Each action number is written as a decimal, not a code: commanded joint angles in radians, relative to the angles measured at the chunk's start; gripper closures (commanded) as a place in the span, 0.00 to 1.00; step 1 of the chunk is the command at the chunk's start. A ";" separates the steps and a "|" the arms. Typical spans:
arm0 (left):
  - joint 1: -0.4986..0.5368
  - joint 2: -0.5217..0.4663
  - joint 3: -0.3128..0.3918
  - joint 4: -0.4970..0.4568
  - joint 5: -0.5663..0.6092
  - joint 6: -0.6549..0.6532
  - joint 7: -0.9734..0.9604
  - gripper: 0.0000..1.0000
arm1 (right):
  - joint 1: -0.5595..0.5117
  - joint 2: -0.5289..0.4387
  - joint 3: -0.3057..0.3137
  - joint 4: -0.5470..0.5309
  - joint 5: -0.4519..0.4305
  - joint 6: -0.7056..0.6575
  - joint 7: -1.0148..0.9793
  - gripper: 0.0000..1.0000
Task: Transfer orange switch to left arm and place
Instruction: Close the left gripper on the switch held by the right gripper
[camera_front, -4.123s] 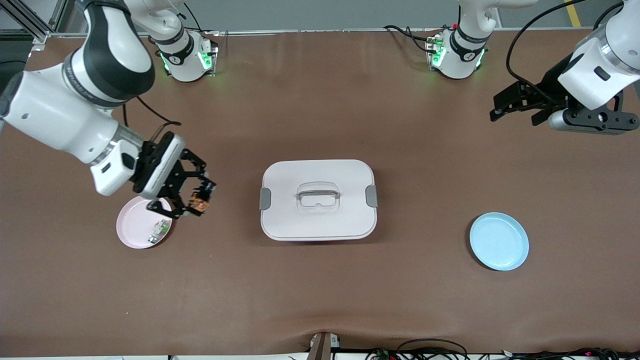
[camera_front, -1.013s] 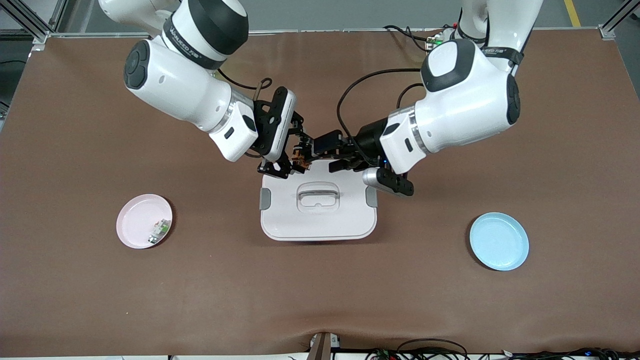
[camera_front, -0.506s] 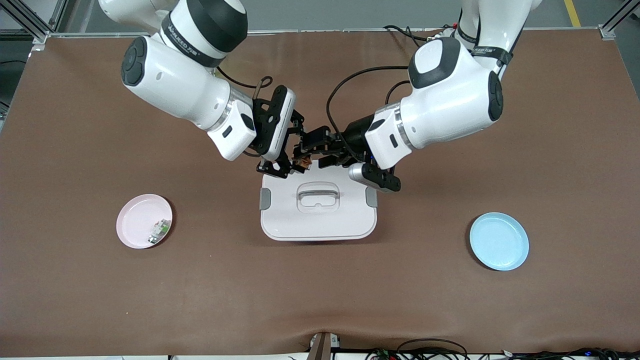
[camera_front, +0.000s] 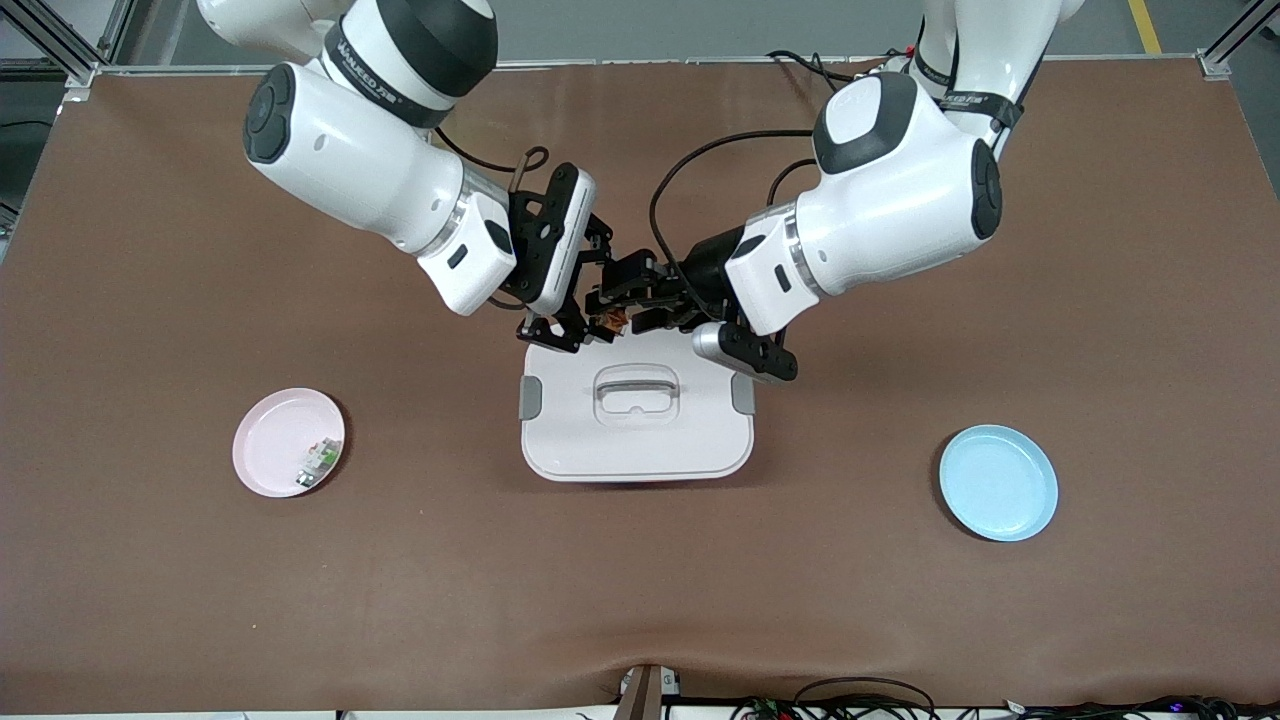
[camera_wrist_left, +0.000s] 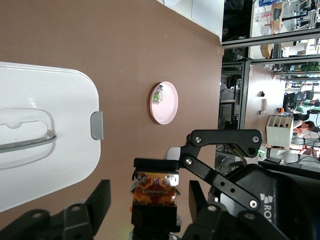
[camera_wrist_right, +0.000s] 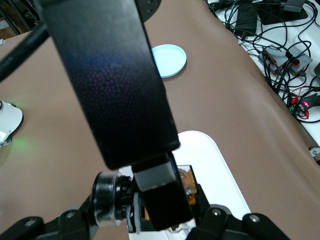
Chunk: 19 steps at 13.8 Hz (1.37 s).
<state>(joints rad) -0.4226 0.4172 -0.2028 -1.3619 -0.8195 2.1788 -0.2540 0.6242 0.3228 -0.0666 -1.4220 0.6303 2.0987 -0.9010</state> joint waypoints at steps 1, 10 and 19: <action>-0.011 0.005 0.003 0.017 0.019 0.010 -0.011 0.35 | 0.012 0.010 -0.009 0.031 -0.003 -0.006 0.027 0.90; -0.018 0.005 0.002 0.017 0.019 0.010 -0.050 0.93 | 0.017 0.012 -0.010 0.032 -0.008 -0.006 0.027 0.89; -0.016 0.003 0.002 0.017 0.034 0.010 -0.050 1.00 | 0.015 0.007 -0.019 0.029 -0.012 -0.014 0.027 0.00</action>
<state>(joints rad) -0.4273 0.4172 -0.2040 -1.3590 -0.8081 2.1798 -0.2664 0.6264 0.3249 -0.0680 -1.4174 0.6282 2.0932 -0.8947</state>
